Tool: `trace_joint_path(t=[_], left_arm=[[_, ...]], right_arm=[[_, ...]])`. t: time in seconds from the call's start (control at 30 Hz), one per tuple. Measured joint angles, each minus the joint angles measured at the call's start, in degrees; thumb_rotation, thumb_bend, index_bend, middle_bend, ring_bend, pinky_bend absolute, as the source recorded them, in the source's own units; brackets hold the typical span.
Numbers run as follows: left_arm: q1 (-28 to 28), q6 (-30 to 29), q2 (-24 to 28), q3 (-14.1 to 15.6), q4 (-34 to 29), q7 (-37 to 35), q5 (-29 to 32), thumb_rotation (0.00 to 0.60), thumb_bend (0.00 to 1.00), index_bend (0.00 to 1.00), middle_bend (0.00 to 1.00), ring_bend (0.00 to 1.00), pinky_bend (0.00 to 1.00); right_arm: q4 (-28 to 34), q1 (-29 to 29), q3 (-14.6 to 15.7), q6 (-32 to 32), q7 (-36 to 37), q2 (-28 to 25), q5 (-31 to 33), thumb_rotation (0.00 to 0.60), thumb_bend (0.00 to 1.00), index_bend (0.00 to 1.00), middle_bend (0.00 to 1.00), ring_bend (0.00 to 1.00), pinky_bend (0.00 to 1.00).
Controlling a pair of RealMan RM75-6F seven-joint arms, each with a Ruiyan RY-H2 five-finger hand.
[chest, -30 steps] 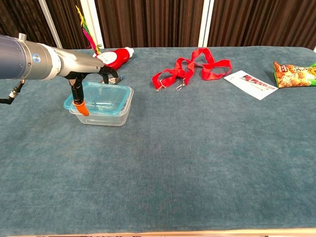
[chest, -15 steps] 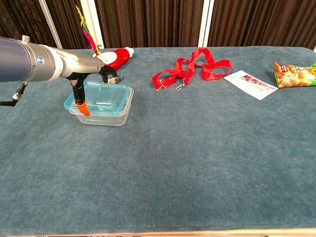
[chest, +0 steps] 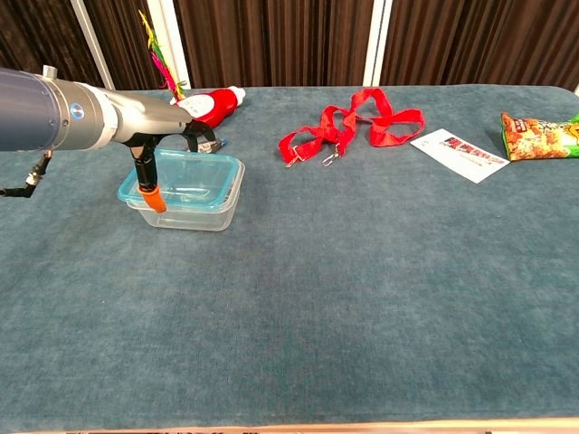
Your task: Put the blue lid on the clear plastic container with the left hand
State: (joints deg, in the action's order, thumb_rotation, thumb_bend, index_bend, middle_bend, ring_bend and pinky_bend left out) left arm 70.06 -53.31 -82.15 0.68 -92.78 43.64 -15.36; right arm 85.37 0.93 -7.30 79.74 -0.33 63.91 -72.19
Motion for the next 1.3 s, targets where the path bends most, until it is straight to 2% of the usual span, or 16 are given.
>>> trace_joint_path(t=[1.3], left_arm=[[-1.06, -0.89, -1.43, -1.87, 0.50, 2.50, -0.26, 0.600, 0.21, 0.00, 0.20, 0.00, 0.00]], right_arm=[[0.36, -0.06, -0.07, -0.31, -0.05, -0.24, 0.54, 0.600, 0.31, 0.07, 0.05, 0.04, 0.00]])
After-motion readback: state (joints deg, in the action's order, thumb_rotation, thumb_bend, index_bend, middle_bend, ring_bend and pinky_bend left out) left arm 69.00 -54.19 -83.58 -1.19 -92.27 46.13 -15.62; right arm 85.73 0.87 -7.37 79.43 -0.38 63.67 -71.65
